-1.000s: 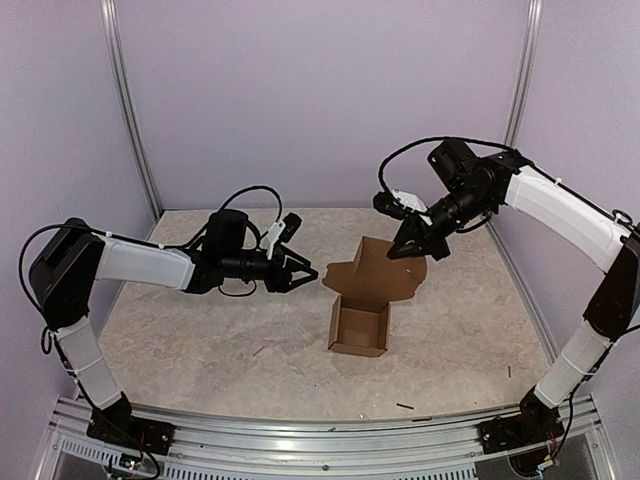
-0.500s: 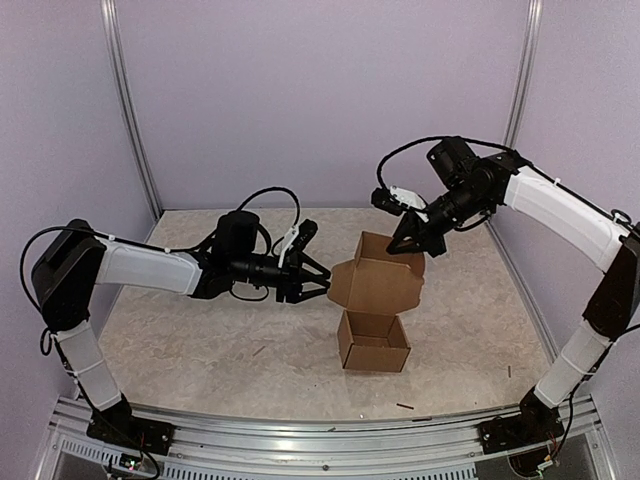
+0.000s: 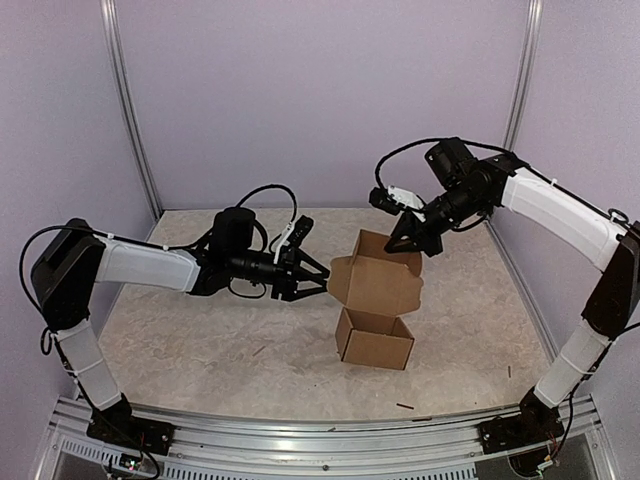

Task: Fold the paper box

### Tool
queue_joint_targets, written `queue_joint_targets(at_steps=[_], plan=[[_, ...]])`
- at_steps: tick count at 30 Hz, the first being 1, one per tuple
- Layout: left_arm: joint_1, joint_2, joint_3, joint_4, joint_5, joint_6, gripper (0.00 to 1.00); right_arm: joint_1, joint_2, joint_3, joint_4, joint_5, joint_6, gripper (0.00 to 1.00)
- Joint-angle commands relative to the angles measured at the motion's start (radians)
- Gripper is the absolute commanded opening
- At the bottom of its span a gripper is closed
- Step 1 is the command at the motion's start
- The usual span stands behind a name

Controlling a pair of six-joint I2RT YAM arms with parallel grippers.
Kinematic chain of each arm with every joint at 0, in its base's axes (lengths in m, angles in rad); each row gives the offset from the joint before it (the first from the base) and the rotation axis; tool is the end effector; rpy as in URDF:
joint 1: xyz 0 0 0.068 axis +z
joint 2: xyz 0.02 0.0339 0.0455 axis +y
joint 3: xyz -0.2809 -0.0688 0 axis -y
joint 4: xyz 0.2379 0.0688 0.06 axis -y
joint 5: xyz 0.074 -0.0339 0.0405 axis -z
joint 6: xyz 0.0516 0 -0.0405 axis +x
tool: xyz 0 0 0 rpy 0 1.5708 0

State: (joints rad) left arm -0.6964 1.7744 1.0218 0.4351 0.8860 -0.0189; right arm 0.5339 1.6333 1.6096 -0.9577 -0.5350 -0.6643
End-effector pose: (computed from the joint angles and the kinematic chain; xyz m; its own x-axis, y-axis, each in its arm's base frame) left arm 0.2757 -0.2826 0.2365 -0.2578 0.2000 -0.9453 0.9655 0.0170 -0.2597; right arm 0.2815 0.1970 0.3498 -0.1431 -0.7007 -0.6989 -0.9779 0.2087 -0.0090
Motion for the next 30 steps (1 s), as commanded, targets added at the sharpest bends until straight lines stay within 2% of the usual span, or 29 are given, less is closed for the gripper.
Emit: queue_joint_targets(at_steps=[1,7,17,30], plan=[[0.019,0.020,0.007,0.050,0.124,-0.048,0.52,0.002,-0.017,-0.032,0.024,0.004,-0.001,0.00],[0.008,0.080,0.041,0.147,0.192,-0.137,0.53,0.007,-0.041,-0.059,0.047,-0.029,0.000,0.00],[-0.015,0.191,0.130,0.176,0.208,-0.193,0.53,0.008,-0.068,-0.070,0.044,-0.065,0.006,0.00],[0.026,0.175,0.089,0.278,0.272,-0.292,0.56,0.014,-0.138,-0.143,0.092,0.032,0.008,0.00]])
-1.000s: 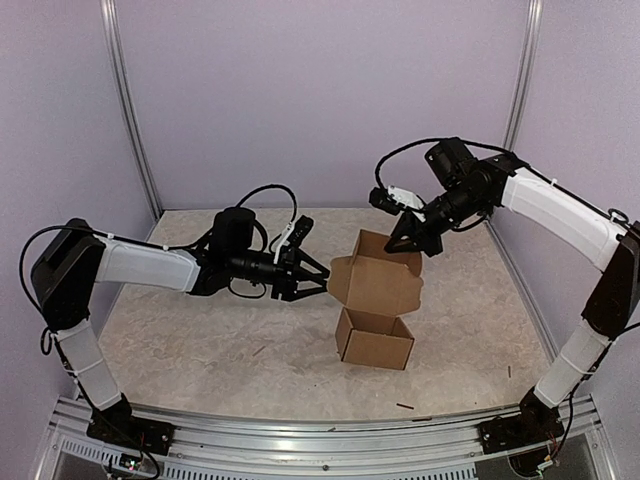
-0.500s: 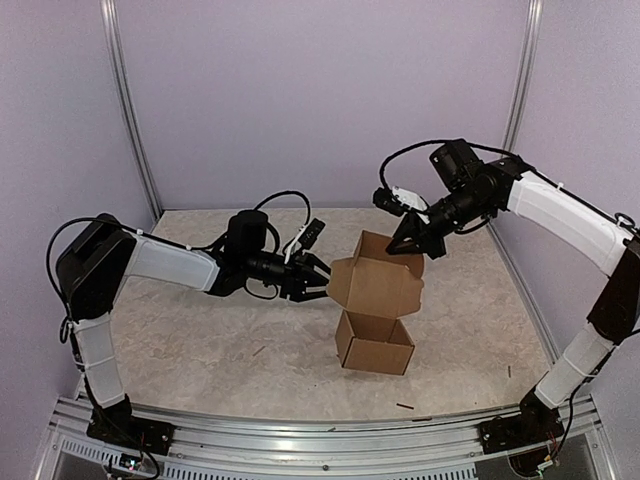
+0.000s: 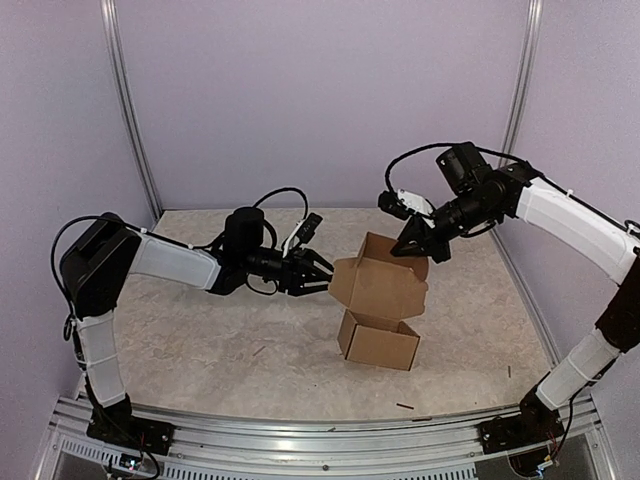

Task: Fold the paper box

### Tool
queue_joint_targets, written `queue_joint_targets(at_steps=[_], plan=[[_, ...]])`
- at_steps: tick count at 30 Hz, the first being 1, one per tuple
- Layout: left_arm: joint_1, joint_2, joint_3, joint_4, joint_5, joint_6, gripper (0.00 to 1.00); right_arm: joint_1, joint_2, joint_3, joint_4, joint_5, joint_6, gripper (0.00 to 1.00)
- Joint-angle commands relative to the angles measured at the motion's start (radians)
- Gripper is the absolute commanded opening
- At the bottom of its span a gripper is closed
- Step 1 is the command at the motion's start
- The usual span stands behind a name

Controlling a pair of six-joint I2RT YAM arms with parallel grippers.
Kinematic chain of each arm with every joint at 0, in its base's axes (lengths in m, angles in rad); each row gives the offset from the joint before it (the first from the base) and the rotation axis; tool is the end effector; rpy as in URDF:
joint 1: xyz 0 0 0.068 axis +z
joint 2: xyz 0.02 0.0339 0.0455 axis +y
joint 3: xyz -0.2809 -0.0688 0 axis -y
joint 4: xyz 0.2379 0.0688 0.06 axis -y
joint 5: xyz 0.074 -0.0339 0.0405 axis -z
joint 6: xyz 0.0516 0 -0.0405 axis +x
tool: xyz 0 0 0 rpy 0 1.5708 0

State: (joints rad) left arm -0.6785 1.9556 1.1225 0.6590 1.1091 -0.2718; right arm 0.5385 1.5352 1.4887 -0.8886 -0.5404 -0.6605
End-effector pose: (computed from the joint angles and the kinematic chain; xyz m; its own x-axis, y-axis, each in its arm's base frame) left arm 0.3022 -0.3029 0.2214 -0.3893 0.1602 -0.9071 0.8944 -0.1698 -0.4138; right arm 0.2617 0.1872 0.3480 -0.1148 -0.6814 -0.7228 -0.9782 0.2044 -0.0374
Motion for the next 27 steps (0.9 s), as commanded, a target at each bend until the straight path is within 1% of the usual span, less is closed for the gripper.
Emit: queue_joint_targets(at_steps=[1,4,10,13,16,18,19,21,22,25,27], plan=[[0.002,-0.001,-0.003,0.038,0.046,-0.033,0.57,0.010,-0.040,-0.028,0.026,0.036,0.006,0.00],[-0.024,0.027,0.037,-0.015,0.042,-0.009,0.57,0.011,-0.038,-0.034,0.039,0.030,0.011,0.00],[-0.052,0.062,0.077,-0.006,0.037,-0.033,0.57,0.024,-0.037,-0.036,0.052,0.036,0.015,0.00],[-0.062,0.070,0.101,-0.033,0.018,-0.027,0.58,0.031,-0.039,-0.042,0.055,0.055,0.016,0.00],[-0.051,0.067,0.113,-0.125,-0.095,-0.004,0.58,0.032,-0.045,-0.046,0.051,0.070,0.009,0.00],[-0.030,0.046,0.100,-0.202,-0.234,0.001,0.58,0.031,-0.048,-0.043,0.039,0.084,0.009,0.00],[-0.016,0.036,0.081,-0.213,-0.284,-0.007,0.58,0.031,-0.051,-0.040,0.033,0.095,0.009,0.00],[0.019,0.010,0.011,-0.173,-0.366,-0.050,0.58,0.031,-0.054,-0.040,0.022,0.102,0.013,0.00],[0.035,-0.008,-0.028,-0.129,-0.370,-0.075,0.58,0.031,-0.051,-0.044,0.017,0.101,0.025,0.00],[0.062,-0.036,-0.113,-0.008,-0.347,-0.130,0.60,0.030,-0.024,-0.069,0.018,0.098,0.062,0.00],[0.057,-0.031,-0.110,0.005,-0.318,-0.138,0.61,0.026,0.007,-0.086,0.018,0.088,0.079,0.00]])
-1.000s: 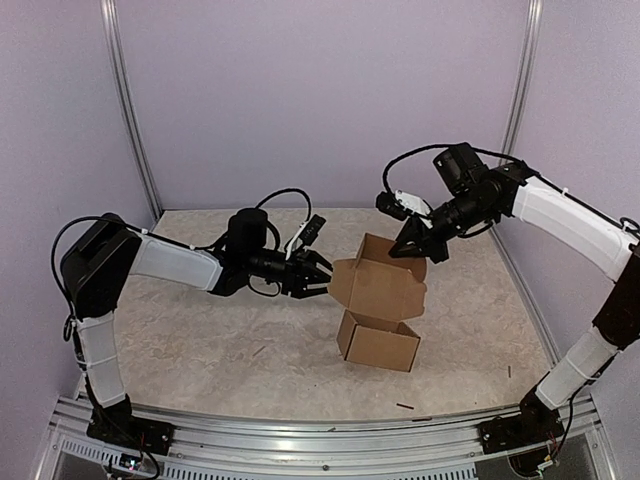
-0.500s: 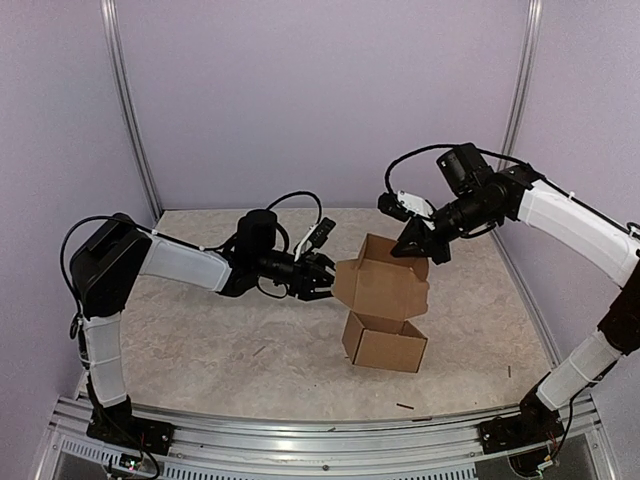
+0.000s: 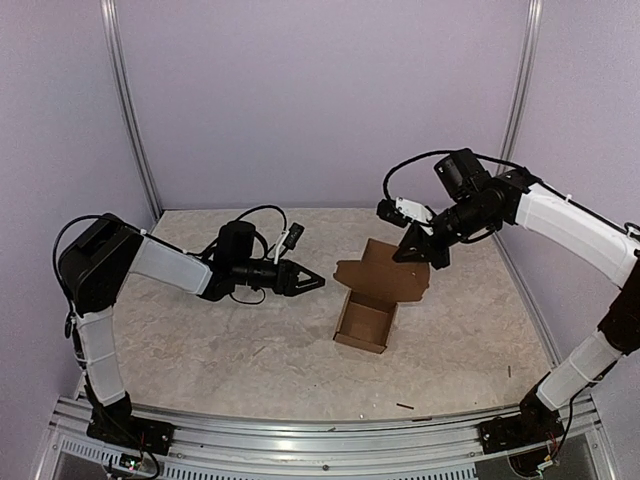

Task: Fold the paper box

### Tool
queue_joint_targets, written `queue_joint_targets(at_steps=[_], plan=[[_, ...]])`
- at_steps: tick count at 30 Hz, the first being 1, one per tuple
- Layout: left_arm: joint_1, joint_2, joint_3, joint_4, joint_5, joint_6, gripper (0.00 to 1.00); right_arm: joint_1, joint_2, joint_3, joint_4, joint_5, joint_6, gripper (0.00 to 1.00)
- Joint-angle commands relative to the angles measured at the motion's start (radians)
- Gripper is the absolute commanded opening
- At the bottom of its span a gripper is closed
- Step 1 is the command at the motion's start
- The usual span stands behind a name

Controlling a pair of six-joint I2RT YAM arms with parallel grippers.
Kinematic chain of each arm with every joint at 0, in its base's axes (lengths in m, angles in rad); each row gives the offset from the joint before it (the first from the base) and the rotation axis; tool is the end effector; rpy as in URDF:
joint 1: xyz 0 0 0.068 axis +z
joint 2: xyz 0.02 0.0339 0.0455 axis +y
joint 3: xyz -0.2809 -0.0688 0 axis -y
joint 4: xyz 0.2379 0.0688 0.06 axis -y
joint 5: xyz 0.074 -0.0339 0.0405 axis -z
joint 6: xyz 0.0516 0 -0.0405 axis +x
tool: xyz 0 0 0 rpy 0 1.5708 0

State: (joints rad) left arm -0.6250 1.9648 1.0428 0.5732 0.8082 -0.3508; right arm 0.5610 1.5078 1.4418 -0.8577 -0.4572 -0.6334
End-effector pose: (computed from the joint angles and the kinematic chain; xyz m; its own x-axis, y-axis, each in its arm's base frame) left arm 0.3207 -0.2774 0.1821 -0.5886 0.1319 -0.7976 0.8018 0.2215 -0.5550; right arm 0.2556 0.1875 0.3420 -0.1286 -0.7080 -0.6944 -0.9663 0.2470 -0.0730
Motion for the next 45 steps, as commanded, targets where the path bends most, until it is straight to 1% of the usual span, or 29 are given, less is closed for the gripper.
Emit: queue_joint_targets(at_steps=[1,4,6,10,13,17,18,20,22,24,26,27,29,31,34,36,38,41,43,45], plan=[[-0.001,-0.033,-0.023,0.095,-0.001,-0.065,0.61,-0.003,0.053,-0.046,-0.013,-0.009,0.060,0.00],[-0.017,0.005,-0.006,0.122,0.030,-0.073,0.62,-0.021,0.105,-0.033,-0.030,-0.074,0.075,0.00],[-0.023,0.019,-0.014,0.152,0.011,-0.067,0.63,-0.033,0.123,-0.018,-0.038,-0.109,0.083,0.00],[-0.038,0.022,-0.013,0.159,0.019,-0.001,0.63,-0.047,0.144,0.007,-0.043,-0.135,0.100,0.00],[-0.062,0.024,0.030,0.071,0.004,0.085,0.63,-0.055,0.163,0.020,-0.050,-0.142,0.103,0.00],[-0.096,0.035,0.101,-0.067,-0.035,0.188,0.57,-0.067,0.176,0.039,-0.047,-0.142,0.121,0.00],[-0.103,0.038,0.115,-0.094,-0.043,0.200,0.54,-0.072,0.175,0.043,-0.047,-0.144,0.126,0.00],[-0.108,0.044,0.136,-0.138,-0.057,0.221,0.42,-0.079,0.175,0.049,-0.047,-0.145,0.133,0.00],[-0.112,0.052,0.159,-0.188,-0.082,0.234,0.24,-0.082,0.176,0.054,-0.047,-0.141,0.137,0.00],[-0.117,0.056,0.186,-0.225,-0.102,0.240,0.08,-0.084,0.178,0.057,-0.048,-0.134,0.145,0.00],[-0.130,0.053,0.201,-0.256,-0.169,0.243,0.01,-0.085,0.183,0.063,-0.051,-0.132,0.162,0.00],[-0.140,0.046,0.216,-0.280,-0.230,0.240,0.00,-0.085,0.189,0.066,-0.056,-0.139,0.171,0.00],[-0.155,0.035,0.236,-0.296,-0.314,0.209,0.00,-0.084,0.206,0.076,-0.078,-0.167,0.183,0.03],[-0.166,0.029,0.248,-0.287,-0.391,0.119,0.00,-0.084,0.218,0.077,-0.081,-0.187,0.205,0.03],[-0.188,0.026,0.274,-0.299,-0.513,-0.038,0.00,-0.084,0.214,0.075,-0.041,-0.165,0.252,0.01],[-0.210,0.034,0.289,-0.291,-0.545,-0.102,0.04,-0.084,0.208,0.081,-0.011,-0.126,0.284,0.01],[-0.234,0.039,0.315,-0.305,-0.555,-0.104,0.10,-0.084,0.201,0.096,0.001,-0.084,0.295,0.00],[-0.244,0.033,0.336,-0.350,-0.570,-0.075,0.22,-0.092,0.193,0.113,0.003,-0.051,0.296,0.00],[-0.241,0.007,0.329,-0.394,-0.600,-0.028,0.30,-0.098,0.190,0.119,-0.004,-0.055,0.290,0.00],[-0.235,-0.022,0.303,-0.415,-0.621,0.032,0.37,-0.103,0.183,0.122,-0.011,-0.061,0.282,0.00]])
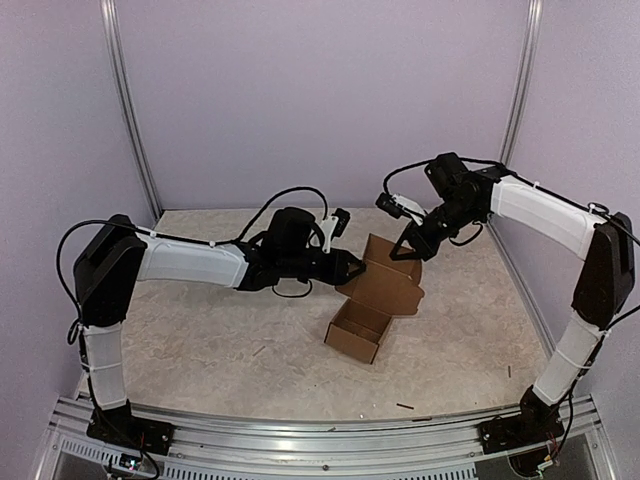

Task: Fold the paper box

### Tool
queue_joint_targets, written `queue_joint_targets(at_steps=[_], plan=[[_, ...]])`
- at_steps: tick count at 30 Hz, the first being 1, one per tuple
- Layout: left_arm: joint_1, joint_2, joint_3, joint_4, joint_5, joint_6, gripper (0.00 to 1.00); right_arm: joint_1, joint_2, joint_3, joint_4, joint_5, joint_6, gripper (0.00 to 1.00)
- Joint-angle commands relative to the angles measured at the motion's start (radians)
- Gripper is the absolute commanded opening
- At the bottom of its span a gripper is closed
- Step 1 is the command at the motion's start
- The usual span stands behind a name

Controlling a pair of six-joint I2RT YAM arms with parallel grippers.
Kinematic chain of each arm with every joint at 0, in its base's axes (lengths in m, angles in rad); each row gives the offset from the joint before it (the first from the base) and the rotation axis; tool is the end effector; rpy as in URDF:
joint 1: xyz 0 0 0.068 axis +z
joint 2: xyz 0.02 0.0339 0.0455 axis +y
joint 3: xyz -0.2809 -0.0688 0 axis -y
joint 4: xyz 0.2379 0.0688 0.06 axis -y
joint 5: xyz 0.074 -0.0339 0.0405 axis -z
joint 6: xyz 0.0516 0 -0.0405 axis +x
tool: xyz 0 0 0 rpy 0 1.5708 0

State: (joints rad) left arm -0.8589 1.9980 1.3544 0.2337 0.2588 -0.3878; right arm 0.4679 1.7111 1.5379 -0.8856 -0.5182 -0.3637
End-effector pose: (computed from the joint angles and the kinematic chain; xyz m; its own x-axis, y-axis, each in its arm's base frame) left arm 0.3012 -0.3693 0.2250 -0.5758 0.1077 -0.8105 0.7211 0.5342 -0.4412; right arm 0.3117 0.1862 0.3062 -0.5108 -0.6043 -0.6115 -0.8454 0.4825 0.2293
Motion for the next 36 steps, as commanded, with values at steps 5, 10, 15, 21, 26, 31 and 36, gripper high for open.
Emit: queue_joint_targets(at_steps=[5,10,15,21,26,31,36], plan=[[0.031,-0.089,-0.054,-0.086,-0.005,0.155,0.42,-0.014,-0.041,0.014,0.027,-0.013,0.014,0.00],[0.037,-0.083,-0.051,-0.088,0.023,0.168,0.36,-0.017,-0.053,0.018,0.030,0.004,0.018,0.00],[0.035,-0.052,-0.049,-0.072,0.046,0.170,0.36,-0.022,-0.061,0.025,0.032,-0.003,0.020,0.00],[0.037,-0.021,-0.051,-0.012,0.082,0.174,0.24,-0.030,-0.062,0.022,0.040,-0.020,0.031,0.00],[0.037,0.026,-0.010,-0.012,0.057,0.118,0.16,-0.047,-0.065,0.026,0.056,-0.047,0.056,0.00],[0.020,0.035,0.022,0.037,0.041,0.010,0.12,-0.058,-0.067,0.010,0.089,-0.071,0.089,0.00],[-0.007,0.073,0.125,-0.009,0.018,-0.060,0.12,-0.061,-0.062,0.011,0.114,-0.040,0.112,0.00]])
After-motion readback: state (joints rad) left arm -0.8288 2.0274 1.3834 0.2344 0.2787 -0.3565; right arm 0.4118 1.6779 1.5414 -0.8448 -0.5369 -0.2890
